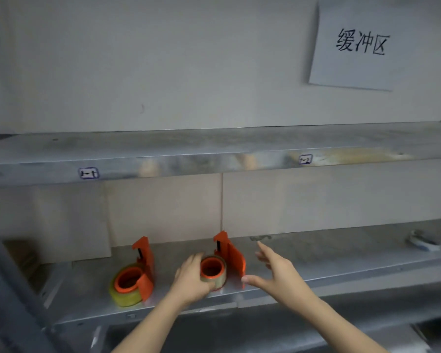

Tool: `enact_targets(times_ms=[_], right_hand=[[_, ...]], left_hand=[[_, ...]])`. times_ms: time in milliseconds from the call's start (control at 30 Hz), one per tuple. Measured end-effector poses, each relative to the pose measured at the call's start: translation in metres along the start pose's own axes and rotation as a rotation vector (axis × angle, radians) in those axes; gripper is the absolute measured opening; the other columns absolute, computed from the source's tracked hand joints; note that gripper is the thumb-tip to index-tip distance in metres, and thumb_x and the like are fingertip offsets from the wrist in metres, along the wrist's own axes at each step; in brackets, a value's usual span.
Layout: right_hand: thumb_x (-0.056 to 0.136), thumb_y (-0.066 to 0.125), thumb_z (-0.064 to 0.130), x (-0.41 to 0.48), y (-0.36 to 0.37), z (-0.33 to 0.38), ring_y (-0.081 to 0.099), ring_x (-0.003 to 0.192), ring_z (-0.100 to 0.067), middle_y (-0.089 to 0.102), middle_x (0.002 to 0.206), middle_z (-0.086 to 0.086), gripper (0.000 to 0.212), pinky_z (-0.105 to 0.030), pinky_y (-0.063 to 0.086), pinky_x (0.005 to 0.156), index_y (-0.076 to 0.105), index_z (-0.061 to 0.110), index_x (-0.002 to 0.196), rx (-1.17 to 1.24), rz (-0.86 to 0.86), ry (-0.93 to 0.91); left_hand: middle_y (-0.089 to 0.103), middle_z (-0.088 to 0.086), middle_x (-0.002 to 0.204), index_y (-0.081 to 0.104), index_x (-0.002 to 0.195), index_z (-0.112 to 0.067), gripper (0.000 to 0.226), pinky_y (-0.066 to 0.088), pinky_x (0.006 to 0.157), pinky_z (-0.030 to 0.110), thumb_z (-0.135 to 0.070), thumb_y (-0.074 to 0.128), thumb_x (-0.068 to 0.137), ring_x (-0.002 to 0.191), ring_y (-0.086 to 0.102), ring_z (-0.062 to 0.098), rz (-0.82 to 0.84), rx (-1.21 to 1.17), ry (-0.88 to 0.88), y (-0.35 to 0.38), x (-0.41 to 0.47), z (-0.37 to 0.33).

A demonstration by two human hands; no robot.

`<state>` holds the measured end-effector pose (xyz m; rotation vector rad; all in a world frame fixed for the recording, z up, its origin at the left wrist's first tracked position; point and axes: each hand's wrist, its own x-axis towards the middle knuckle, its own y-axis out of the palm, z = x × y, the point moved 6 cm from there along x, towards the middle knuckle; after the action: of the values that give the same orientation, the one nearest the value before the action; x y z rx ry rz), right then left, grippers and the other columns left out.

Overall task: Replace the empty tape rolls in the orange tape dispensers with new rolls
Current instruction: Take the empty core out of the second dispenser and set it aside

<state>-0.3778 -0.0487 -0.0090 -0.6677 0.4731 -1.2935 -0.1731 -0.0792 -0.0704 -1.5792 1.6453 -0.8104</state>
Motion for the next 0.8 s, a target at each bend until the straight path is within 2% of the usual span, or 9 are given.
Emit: enact_targets(times_ms=[133, 233, 267, 300, 367, 433, 600, 700, 800], right_hand=[[0.044, 0.055, 0.080, -0.007, -0.038, -0.035, 0.046, 0.128, -0.009, 0.047, 0.142, -0.001, 0.124, -0.023, 0.037, 0.106, 0.019, 0.022, 0.148, -0.014, 0.049, -0.003], [0.065, 0.066, 0.065, -0.004, -0.052, -0.054, 0.057, 0.102, -0.004, 0.045, 0.143, 0.001, 0.104, -0.006, 0.044, 0.083, 0.019, 0.023, 0.148, -0.028, 0.108, -0.019], [0.071, 0.067, 0.059, -0.002, -0.054, -0.057, 0.058, 0.092, -0.003, 0.045, 0.143, 0.000, 0.097, -0.006, 0.043, 0.079, 0.020, 0.023, 0.148, -0.030, 0.123, -0.022], [0.071, 0.066, 0.060, 0.000, -0.054, -0.058, 0.059, 0.091, -0.003, 0.045, 0.144, -0.001, 0.096, -0.008, 0.042, 0.082, 0.021, 0.022, 0.148, -0.031, 0.138, -0.028], [0.058, 0.057, 0.075, 0.004, -0.049, -0.058, 0.056, 0.113, -0.008, 0.045, 0.144, -0.003, 0.111, -0.019, 0.040, 0.099, 0.021, 0.020, 0.148, -0.020, 0.177, -0.041], [0.049, 0.049, 0.082, 0.012, -0.042, -0.056, 0.045, 0.131, -0.012, 0.044, 0.145, -0.005, 0.121, -0.025, 0.036, 0.107, 0.021, 0.019, 0.148, -0.034, 0.218, -0.057], [0.056, 0.052, 0.080, 0.044, -0.027, -0.056, 0.052, 0.125, -0.020, 0.045, 0.144, -0.006, 0.113, -0.022, 0.045, 0.091, 0.025, 0.016, 0.146, -0.072, 0.235, -0.041], [0.041, 0.038, 0.091, 0.062, -0.012, -0.051, 0.047, 0.129, -0.018, 0.048, 0.142, -0.008, 0.128, -0.027, 0.040, 0.103, 0.029, 0.014, 0.144, -0.084, 0.257, -0.073], [0.068, 0.061, 0.069, 0.080, 0.008, -0.037, 0.040, 0.134, -0.015, 0.044, 0.145, 0.000, 0.097, -0.025, 0.034, 0.106, 0.028, 0.019, 0.144, -0.112, 0.268, -0.142]], left_hand=[[0.049, 0.002, 0.135, 0.041, 0.136, -0.023, 0.095, 0.041, 0.105, 0.034, -0.059, 0.057, 0.050, 0.128, 0.046, 0.022, 0.004, -0.020, -0.144, 0.026, -0.001, -0.005], [0.044, 0.004, 0.140, 0.034, 0.141, -0.021, 0.087, 0.039, 0.107, 0.036, -0.047, 0.071, 0.067, 0.131, 0.043, 0.024, -0.058, -0.017, -0.256, 0.032, -0.009, -0.002], [0.042, 0.004, 0.142, 0.031, 0.143, -0.020, 0.087, 0.039, 0.108, 0.036, -0.045, 0.072, 0.070, 0.133, 0.042, 0.024, -0.066, -0.009, -0.281, 0.034, -0.012, 0.000], [0.040, 0.005, 0.143, 0.028, 0.145, -0.019, 0.088, 0.038, 0.109, 0.037, -0.043, 0.071, 0.071, 0.134, 0.040, 0.025, -0.062, -0.002, -0.303, 0.037, -0.015, 0.002], [0.035, 0.007, 0.146, 0.023, 0.147, -0.017, 0.091, 0.036, 0.111, 0.037, -0.042, 0.071, 0.073, 0.137, 0.037, 0.027, -0.056, 0.006, -0.334, 0.042, -0.017, 0.006], [0.034, 0.007, 0.148, 0.022, 0.148, -0.016, 0.092, 0.036, 0.111, 0.038, -0.040, 0.072, 0.074, 0.138, 0.036, 0.027, -0.061, -0.008, -0.350, 0.046, -0.015, 0.009], [0.043, 0.006, 0.142, 0.031, 0.142, -0.019, 0.091, 0.041, 0.106, 0.035, -0.044, 0.076, 0.067, 0.132, 0.044, 0.024, -0.080, -0.047, -0.359, 0.048, 0.004, 0.016], [0.049, 0.002, 0.137, 0.036, 0.138, -0.021, 0.100, 0.046, 0.100, 0.033, -0.048, 0.081, 0.053, 0.125, 0.051, 0.022, -0.069, -0.083, -0.365, 0.047, 0.021, 0.020], [0.044, 0.002, 0.144, 0.027, 0.146, -0.020, 0.126, 0.045, 0.104, 0.035, -0.058, 0.085, 0.040, 0.130, 0.048, 0.021, -0.033, -0.075, -0.340, 0.050, 0.037, 0.025]])
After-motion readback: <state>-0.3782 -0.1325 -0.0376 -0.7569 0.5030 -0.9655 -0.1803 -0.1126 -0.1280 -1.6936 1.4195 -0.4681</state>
